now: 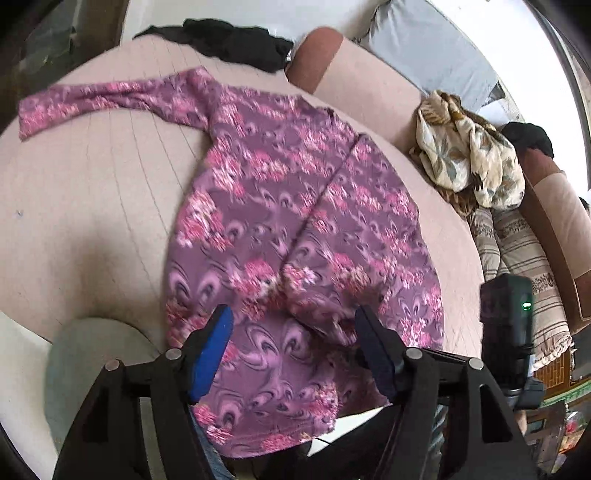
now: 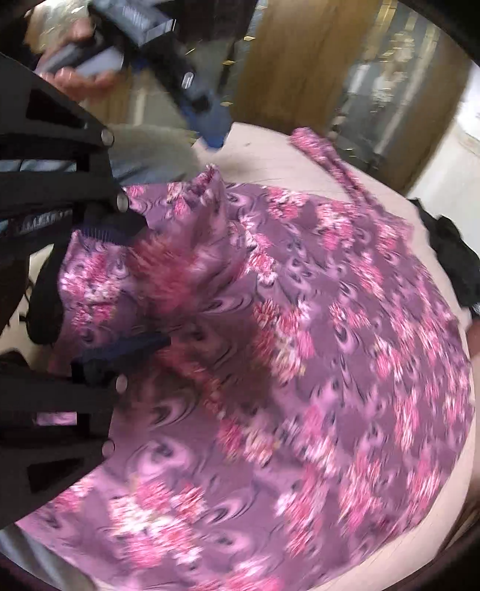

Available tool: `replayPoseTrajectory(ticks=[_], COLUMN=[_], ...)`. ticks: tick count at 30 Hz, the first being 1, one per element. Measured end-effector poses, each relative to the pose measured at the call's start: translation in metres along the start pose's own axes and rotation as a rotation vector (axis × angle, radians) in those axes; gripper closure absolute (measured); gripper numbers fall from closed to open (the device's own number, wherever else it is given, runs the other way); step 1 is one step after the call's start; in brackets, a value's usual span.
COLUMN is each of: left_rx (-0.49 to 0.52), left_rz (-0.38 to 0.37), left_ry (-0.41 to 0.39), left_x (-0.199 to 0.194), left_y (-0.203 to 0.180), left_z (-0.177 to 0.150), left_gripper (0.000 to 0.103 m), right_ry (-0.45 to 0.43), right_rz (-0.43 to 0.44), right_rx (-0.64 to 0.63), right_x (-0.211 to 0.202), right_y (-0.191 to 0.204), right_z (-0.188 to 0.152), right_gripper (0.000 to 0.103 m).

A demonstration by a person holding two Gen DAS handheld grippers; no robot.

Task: Fold small clothes
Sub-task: 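Carry the held sleeve across the dress body toward the hem with the right tool, then open the right tool to release the sleeve onto the dress body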

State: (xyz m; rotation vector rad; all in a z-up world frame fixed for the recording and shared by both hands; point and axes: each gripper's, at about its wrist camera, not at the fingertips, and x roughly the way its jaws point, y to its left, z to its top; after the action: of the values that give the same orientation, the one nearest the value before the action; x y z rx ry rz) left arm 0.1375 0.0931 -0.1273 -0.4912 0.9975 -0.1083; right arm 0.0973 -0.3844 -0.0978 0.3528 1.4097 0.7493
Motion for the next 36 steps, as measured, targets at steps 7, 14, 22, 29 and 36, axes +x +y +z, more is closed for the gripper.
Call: replayPoseTrajectory(ticks=[7, 14, 22, 29, 36], left_rx=[0.009, 0.025, 0.108, 0.126, 0.120], left_rz=[0.008, 0.035, 0.002, -0.051, 0.055], left_ry=[0.038, 0.085, 0.218, 0.096, 0.092], left_x=[0.014, 0.025, 0.071, 0.020, 0.000], left_y=[-0.009, -0.005, -0.016, -0.023, -0.016], left_z=[-0.002, -0.010, -0.018, -0.016, -0.025], left_gripper=[0.033, 0.033, 0.055, 0.094, 0.045], right_ry=[-0.062, -0.120, -0.067, -0.164, -0.195], right_rz=[0.055, 0.062, 0.077, -0.036, -0.062], right_rx=[0.090, 0.187, 0.186, 0.071, 0.065], right_x=[-0.037, -0.048, -0.006, -0.023, -0.046], right_y=[-0.023, -0.047, -0.049, -0.017, -0.012], right_z=[-0.031, -0.030, 0.007, 0.008, -0.013], right_gripper=[0.041, 0.040, 0.067, 0.095, 0.042])
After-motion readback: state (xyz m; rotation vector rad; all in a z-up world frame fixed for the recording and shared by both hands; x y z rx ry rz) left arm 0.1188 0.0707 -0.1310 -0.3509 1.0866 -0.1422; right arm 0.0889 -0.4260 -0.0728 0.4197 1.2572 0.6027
